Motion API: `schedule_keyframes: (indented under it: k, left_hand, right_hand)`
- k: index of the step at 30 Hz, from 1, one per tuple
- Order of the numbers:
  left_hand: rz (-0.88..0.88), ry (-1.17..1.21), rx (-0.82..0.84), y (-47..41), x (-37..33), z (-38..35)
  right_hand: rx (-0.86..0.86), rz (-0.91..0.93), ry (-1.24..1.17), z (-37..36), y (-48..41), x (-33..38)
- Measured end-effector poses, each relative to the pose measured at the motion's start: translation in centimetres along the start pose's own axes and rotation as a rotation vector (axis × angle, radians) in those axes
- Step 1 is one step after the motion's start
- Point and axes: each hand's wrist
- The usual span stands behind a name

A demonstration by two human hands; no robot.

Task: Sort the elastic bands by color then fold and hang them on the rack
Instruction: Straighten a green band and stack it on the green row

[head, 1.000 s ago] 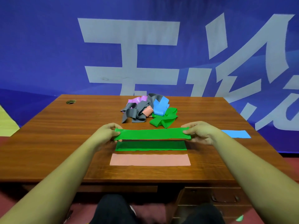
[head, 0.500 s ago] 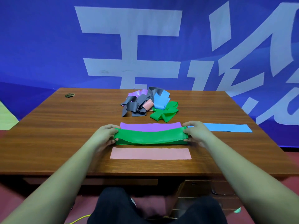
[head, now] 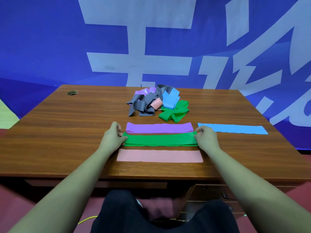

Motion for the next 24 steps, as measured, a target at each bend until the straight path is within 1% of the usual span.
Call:
schedule_keyframes:
  k: [2,4,8,12,14,16,20,22,24]
  left_hand:
    - [-0.062,-0.08,-0.056,0.1,0.3,-0.4]
    - [-0.12,-0.153,-0.074,-0.1,0.7,-0.7]
    - [-0.111,-0.209,-0.046,-0.7,1.3,-0.9]
    - [-0.104,-0.361,-0.085,-0.4,1.0,-0.8]
    - [-0.158,-0.342,-0.12,-0.3,0.3,-0.9]
    - [-0.252,-0.293,-0.12,-0.4,-1.3,-1.2]
    - [-0.383,-0.272,-0.026,-2.3,-5.9,-2.6]
    - [-0.41,-0.242,-0.017,-3.7,-8.1,-3.8]
    - [-0.4,-0.238,0.001,-5.4,-9.7,-5.1]
  right_hand:
    - [-0.007,-0.023,-0.006,-0.7,0.3,-0.3]
    - [-0.034,-0.022,-0.011,-1.2,0.4,-0.9]
    - [-0.074,0.062,0.026,-1.8,0.5,-1.7]
    - [-0.078,0.154,0.199,-2.0,0.8,-1.3]
    - [-0.077,0.216,0.198,-1.6,0.6,-0.7]
    - [-0.057,0.3,0.171,-1.1,-0.2,0.3]
    - [0.01,0.394,0.191,-1.1,-3.3,3.1]
    - [0.026,0.417,0.214,-1.6,-5.1,4.3]
    - [0.059,0.428,0.238,-2.4,-6.8,5.0]
Point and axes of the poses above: each hand's wrist, its own y-axis away from the middle knuckle, its own z-axis out of the back of the hand, x = y × z, and after that the axes turned 6 degrees about z, right-handed
